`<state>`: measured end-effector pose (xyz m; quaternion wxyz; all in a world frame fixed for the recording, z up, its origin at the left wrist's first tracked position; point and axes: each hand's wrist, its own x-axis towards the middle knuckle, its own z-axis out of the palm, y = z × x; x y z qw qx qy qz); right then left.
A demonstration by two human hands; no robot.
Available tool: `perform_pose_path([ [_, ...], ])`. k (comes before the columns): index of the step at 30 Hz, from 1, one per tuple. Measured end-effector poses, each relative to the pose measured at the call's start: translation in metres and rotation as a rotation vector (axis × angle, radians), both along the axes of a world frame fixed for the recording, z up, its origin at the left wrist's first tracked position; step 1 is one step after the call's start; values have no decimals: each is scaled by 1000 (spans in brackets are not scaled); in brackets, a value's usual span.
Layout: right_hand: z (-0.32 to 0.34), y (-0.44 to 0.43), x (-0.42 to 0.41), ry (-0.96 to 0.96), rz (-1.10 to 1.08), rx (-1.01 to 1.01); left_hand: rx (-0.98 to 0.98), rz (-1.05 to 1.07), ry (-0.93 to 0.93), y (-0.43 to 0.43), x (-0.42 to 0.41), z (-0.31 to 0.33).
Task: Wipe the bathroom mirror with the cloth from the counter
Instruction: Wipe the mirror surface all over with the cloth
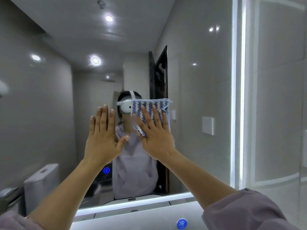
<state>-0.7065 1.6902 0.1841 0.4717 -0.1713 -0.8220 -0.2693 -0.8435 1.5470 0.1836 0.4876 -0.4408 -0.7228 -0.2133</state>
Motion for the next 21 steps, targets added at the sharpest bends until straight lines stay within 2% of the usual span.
perform_pose_path([
  [9,7,23,20,-13,31,106,-18,7,1,-2,0,0],
  [15,14,57,49,118,-2,21,-17,18,3,-3,1,0],
  [21,20,103,104,208,-132,-221,-6,15,2,-2,2,-1],
])
